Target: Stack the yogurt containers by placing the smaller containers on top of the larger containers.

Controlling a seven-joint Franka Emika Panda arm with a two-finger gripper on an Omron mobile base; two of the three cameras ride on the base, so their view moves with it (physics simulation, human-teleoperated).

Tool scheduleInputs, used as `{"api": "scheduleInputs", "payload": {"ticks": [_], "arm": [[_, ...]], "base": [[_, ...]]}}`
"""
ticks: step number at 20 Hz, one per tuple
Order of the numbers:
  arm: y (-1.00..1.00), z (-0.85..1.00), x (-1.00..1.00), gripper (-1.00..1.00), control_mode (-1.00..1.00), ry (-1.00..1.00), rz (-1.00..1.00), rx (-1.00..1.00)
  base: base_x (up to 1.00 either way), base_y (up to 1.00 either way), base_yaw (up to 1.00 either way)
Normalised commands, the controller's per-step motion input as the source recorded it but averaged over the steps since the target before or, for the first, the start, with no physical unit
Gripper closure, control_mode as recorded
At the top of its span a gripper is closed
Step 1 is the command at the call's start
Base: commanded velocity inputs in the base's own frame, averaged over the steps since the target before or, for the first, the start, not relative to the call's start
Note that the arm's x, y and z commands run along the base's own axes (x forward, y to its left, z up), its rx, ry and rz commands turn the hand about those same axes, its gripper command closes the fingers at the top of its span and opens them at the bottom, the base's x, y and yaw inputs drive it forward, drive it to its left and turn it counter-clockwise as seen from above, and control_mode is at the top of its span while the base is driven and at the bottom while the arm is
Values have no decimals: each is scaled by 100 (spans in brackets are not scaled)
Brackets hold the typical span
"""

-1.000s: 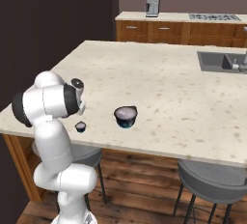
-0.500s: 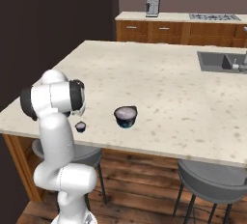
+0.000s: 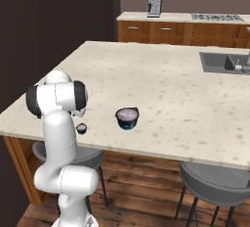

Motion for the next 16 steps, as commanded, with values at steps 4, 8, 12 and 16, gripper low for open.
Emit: {"api": "scheduleInputs", "payload": {"ticks": [4,8,12,16], "arm": [[17,-17,15,-100,-100,2,-1,0],[26,-14,12,-100,-100,2,-3,0],[42,-11,11,100,-100,2,-4,0],[22,-11,0,100,-100,0,-5,0]], "base": [[0,0,0],[0,0,0],[0,0,0],[0,0,0]]}}
